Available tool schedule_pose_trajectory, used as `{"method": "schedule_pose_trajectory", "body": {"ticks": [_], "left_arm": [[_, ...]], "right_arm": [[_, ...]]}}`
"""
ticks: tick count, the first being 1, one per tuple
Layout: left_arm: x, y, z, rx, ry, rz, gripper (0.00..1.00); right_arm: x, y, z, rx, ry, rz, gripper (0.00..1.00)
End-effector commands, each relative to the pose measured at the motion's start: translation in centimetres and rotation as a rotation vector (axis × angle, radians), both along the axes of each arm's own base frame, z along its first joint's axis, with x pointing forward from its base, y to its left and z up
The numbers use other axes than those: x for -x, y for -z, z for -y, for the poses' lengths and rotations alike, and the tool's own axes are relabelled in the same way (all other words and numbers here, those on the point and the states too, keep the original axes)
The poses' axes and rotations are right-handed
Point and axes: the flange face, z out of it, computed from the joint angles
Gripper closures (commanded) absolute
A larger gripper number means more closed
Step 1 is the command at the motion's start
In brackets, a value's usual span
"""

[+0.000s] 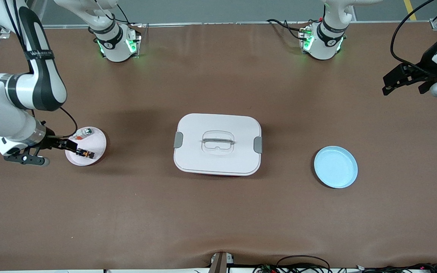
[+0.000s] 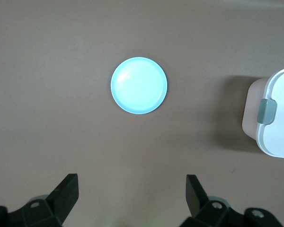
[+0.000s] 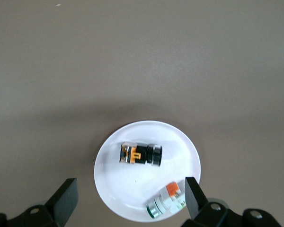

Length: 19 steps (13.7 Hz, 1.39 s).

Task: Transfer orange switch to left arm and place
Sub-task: 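Lower the right gripper over the orange switch on the white plate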

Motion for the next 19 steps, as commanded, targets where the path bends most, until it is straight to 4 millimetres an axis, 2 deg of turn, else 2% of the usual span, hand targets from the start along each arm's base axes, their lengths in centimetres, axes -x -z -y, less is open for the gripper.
{"method": "schedule_pose_trajectory", "body": {"ticks": [1,4,6,12,16,19], "left_arm": [[-0.1,-0.6,0.1,0.003,-0.004,0.018,0.00],[-0.1,-0.5,0.1,0.002,-0.004,0.017,0.00],[-0.1,-0.4,0.1,0.004,-0.004,0.014,0.00],[0.0,-0.6,0.1,0.003,-0.005,0.012,0.00],[0.0,-0.5,0.1,0.001,-0.006,0.009,0.00],[0.0,-0.6,0.1,0.002,-0.004,0.012,0.00]], "right_arm": [[-0.7,1.7,0.2,-0.006,0.098,0.000,0.00],[-0.7,3.7,0.3,-0.006,0.143,-0.026,0.00],[-1.0,6.0,0.4,-0.003,0.137,-0.020,0.00],[-1.1,9.6,0.7,0.055,0.080,-0.066,0.00],[-0.8,11.2,1.0,0.059,0.078,-0.084,0.00],[0.1,13.0,1.4,0.055,0.089,-0.113,0.00]]}}
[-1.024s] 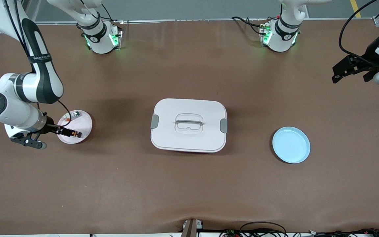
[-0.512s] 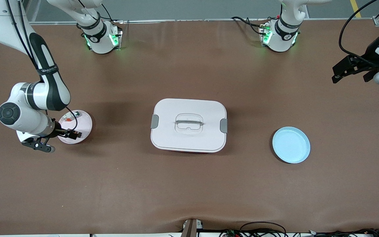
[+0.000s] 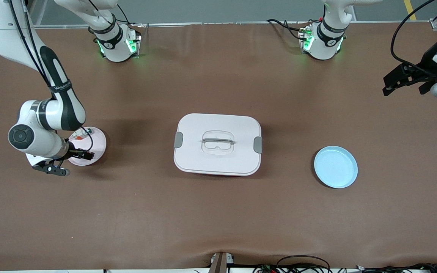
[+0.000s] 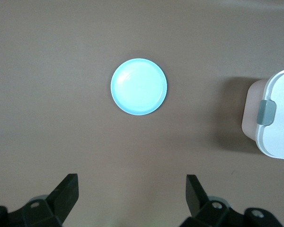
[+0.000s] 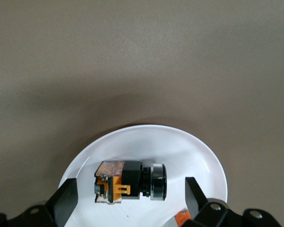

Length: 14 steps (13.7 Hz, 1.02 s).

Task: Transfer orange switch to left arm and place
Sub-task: 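Close the right gripper on the orange switch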

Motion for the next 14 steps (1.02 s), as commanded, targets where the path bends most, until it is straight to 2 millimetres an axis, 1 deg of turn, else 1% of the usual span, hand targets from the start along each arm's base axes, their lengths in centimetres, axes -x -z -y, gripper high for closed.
{"method": "schedule_pose_trajectory", "body": {"ticks": [1,3,7,14], "left_arm": [[0.1,-0.5,0.3,0.001,-0.001,0.008,0.00],[0.2,-0.6,0.1,0.001,-0.003,0.008,0.00],[0.0,-0.4,0.3,0.001,-0.001,0.006,0.00],[0.1,-0.5,0.2,0.003,-0.002,0.006,0.00]], "right_arm": [[0.4,1.2,0.7,0.011,0.011,-0.009,0.00],[0.5,1.5,0.7,0.010,0.009,-0.005,0.00],[1.4,2.9,0.4,0.004,0.018,0.012,0.00],[1.7,3.4,0.3,0.004,0.031,0.006,0.00]]}}
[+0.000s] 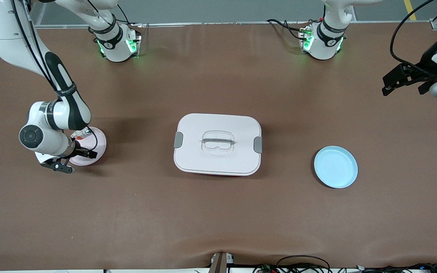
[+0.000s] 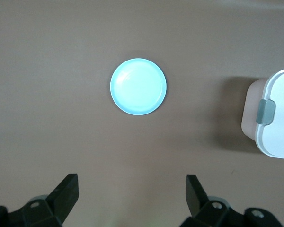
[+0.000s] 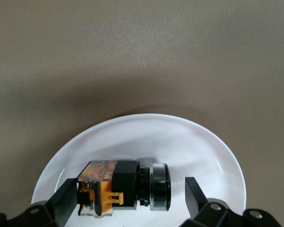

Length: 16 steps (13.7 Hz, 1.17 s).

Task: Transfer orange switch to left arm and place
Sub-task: 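Close the right gripper on the orange switch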

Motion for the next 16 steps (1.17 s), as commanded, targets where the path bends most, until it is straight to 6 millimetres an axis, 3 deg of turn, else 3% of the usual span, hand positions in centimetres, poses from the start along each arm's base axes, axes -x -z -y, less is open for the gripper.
{"method": "schedule_pose_trajectory", "body": {"ticks": [1,2,5,8,13,16], "left_arm": [[0.2,-0.6,0.2,0.003,-0.004,0.007,0.00],[0.2,-0.6,0.2,0.003,-0.004,0.007,0.00],[0.1,-0.6,0.0,0.008,-0.005,0.010,0.00],[0.0,-0.6,0.0,0.008,-0.005,0.011,0.00],[0.0,-0.6,0.3,0.008,-0.002,0.011,0.00],[0.0,-0.6,0.2,0.008,-0.003,0.011,0.00]], "right_arm": [[0.1,0.2,-0.1,0.010,0.006,0.007,0.02],[0.1,0.2,-0.1,0.010,0.006,0.007,0.06],[0.1,0.2,-0.1,0.010,0.006,0.006,0.48],[0.2,0.2,-0.2,0.010,0.003,-0.003,0.72],[0.3,-0.9,-0.3,0.013,-0.009,-0.038,0.75],[0.4,-3.3,-0.7,0.019,-0.009,-0.074,0.75]]}}
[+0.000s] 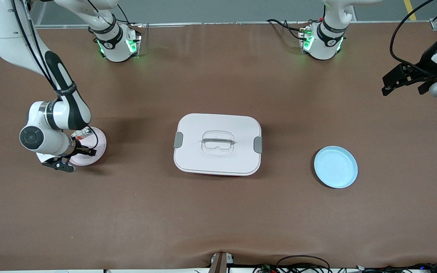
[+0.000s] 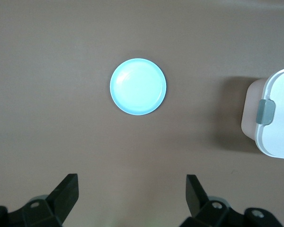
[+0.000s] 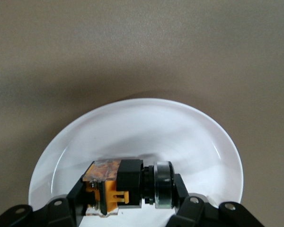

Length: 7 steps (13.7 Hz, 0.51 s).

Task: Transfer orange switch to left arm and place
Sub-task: 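Close the right gripper on the orange switch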

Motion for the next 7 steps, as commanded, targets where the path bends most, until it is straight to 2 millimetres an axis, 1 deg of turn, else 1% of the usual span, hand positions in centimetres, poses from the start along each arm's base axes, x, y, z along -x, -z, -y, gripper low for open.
{"method": "schedule_pose_trajectory", "body": {"ticks": [1,3,4,5,7], "left_arm": [[0.0,-0.6,0.3,0.008,-0.001,0.011,0.00],[0.1,-0.7,0.4,0.010,0.000,0.014,0.00],[0.1,-0.7,0.4,0.011,-0.001,0.014,0.00],[0.1,-0.6,0.4,0.011,-0.001,0.013,0.00],[0.1,-0.6,0.4,0.011,0.000,0.013,0.00]], "right_arm": [[-0.1,-3.8,-0.5,0.019,-0.011,-0.020,0.75],[0.0,-6.5,-1.1,0.028,-0.012,-0.065,0.75],[0.1,-8.4,-1.4,0.032,-0.008,-0.085,0.76],[0.1,-10.8,-2.5,0.036,-0.015,-0.106,0.77],[-0.3,-14.9,-4.3,0.039,-0.006,-0.168,0.78]]}}
